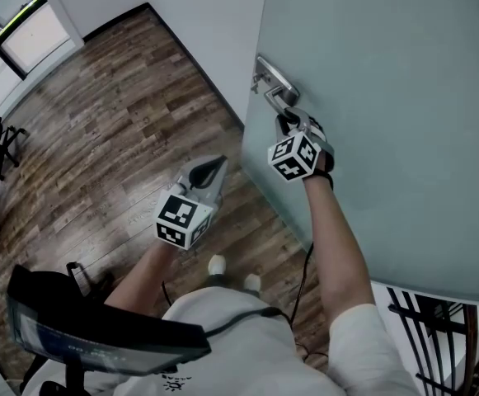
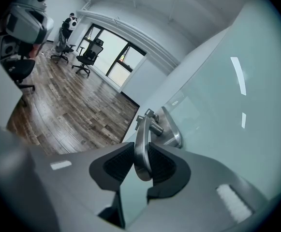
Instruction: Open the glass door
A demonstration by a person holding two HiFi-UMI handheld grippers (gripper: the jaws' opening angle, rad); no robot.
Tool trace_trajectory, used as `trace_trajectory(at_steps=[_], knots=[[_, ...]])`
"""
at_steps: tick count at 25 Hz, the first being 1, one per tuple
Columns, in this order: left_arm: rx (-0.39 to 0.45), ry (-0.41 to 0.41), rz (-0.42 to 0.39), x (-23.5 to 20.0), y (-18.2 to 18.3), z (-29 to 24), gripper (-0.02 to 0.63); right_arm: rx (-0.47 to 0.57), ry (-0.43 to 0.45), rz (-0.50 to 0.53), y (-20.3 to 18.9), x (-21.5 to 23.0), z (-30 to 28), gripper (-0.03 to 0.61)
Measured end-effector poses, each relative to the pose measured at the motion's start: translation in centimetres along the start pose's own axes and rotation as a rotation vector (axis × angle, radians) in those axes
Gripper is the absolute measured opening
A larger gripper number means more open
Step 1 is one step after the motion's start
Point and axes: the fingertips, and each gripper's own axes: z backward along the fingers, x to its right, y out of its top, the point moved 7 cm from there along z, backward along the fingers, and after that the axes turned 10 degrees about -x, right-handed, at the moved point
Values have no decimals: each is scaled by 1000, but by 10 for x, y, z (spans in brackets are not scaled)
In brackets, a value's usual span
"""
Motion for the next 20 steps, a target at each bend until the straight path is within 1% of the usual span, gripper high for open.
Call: trace_trajectory(at_steps=[5, 15, 17, 20], knots=[[-5, 9, 4, -2, 0, -1, 3, -16, -7, -15, -5, 12, -7, 95], [-7, 17, 7, -4, -1, 0, 3, -26, -1, -19, -6, 15, -10, 100], [-7, 18, 5, -5, 0, 2, 3, -35, 2, -36, -4, 15, -11, 103], [0, 20, 15, -4, 2, 3, 3, -57, 33, -76, -4, 18, -12, 109]])
